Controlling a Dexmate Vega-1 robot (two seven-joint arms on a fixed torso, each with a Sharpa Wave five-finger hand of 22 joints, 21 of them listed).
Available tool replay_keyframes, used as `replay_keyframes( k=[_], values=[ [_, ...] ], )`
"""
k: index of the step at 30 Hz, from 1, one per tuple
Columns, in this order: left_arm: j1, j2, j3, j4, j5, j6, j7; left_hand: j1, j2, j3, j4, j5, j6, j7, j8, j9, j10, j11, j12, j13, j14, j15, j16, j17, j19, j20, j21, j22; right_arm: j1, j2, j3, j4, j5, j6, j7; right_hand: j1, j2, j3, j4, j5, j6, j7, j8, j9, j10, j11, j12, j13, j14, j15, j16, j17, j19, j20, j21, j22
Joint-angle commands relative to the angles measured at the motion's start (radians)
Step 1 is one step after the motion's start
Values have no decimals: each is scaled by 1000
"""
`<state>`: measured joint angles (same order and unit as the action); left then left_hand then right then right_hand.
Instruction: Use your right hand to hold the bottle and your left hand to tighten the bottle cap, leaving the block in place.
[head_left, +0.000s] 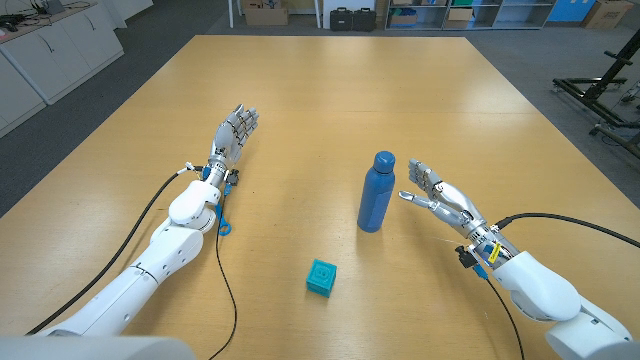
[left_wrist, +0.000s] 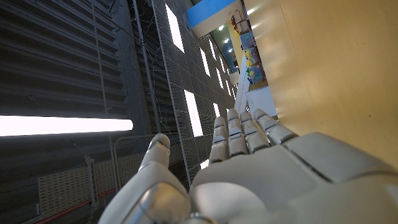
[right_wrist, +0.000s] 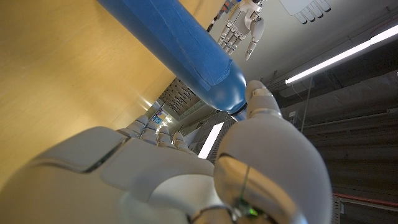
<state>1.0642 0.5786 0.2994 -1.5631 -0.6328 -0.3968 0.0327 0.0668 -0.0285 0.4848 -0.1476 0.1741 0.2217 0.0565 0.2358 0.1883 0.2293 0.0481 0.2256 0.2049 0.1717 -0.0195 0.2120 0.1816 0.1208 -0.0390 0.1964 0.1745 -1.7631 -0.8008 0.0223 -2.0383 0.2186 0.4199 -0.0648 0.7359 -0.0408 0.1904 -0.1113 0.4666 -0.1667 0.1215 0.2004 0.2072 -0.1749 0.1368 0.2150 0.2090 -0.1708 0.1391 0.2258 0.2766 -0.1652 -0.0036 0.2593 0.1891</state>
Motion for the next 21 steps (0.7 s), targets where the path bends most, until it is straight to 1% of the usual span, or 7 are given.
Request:
replay_keyframes(
  k=[1, 3, 8, 14, 21],
  values=[
    [-6, 1, 3, -10, 6, 12, 9, -1, 7, 9, 0, 1, 13, -2, 2, 4, 7, 2, 4, 0, 9, -1, -1, 2, 10, -7, 3, 2, 45, 27, -49, 44, -20, -8, 9, -3, -4, -11, 1, 6, -198, 53, 14, 4, -166, -9, 12, 2, -187, -8, 9, 2, 2, -4, 5, 1],
    [2, 3, 2, -17, 5, 12, 12, -1, 7, 9, 0, 1, 13, -2, 2, 4, 8, 1, 4, 0, 10, -1, -1, 2, 11, -7, 3, 2, 54, 30, -58, 57, -18, -1, 12, -6, -5, -13, 3, 7, -195, 53, 15, 4, -165, -5, 12, 2, -191, -5, 8, 2, -8, -2, 1, 1],
    [19, 13, -5, -37, 13, 13, 26, -1, 8, 9, 0, 1, 16, -3, 3, 4, 10, 4, 4, 0, 10, 0, -2, 2, 11, -6, 3, 2, 66, 39, -73, 70, -45, 1, -11, -8, -5, -15, 5, 8, -194, 54, 15, 4, -165, -5, 12, 2, -193, -5, 7, 3, -14, -2, -3, 1],
    [31, 21, -16, -57, 13, 16, 40, -2, 8, 9, 0, 1, 16, -3, 2, 4, 11, 3, 4, 0, 12, 0, -2, 2, 11, -6, 3, 2, 100, 48, -105, 90, -72, -5, -29, -12, -6, -21, 8, 10, -181, 51, 20, 4, -148, -16, 18, 1, -181, -12, 11, 3, 1, -7, 1, 1],
    [30, 34, -21, -70, 7, 30, 34, -2, 8, 9, 0, 1, 15, -4, 1, 4, 8, 5, 2, 0, 12, 0, -3, 2, 11, -5, 2, 2, 133, 51, -137, 106, -92, -21, -50, -15, -6, -26, 10, 12, -159, 47, 27, 3, -133, -18, 23, 1, -163, -16, 18, 3, 16, -6, 4, 1]
  ],
)
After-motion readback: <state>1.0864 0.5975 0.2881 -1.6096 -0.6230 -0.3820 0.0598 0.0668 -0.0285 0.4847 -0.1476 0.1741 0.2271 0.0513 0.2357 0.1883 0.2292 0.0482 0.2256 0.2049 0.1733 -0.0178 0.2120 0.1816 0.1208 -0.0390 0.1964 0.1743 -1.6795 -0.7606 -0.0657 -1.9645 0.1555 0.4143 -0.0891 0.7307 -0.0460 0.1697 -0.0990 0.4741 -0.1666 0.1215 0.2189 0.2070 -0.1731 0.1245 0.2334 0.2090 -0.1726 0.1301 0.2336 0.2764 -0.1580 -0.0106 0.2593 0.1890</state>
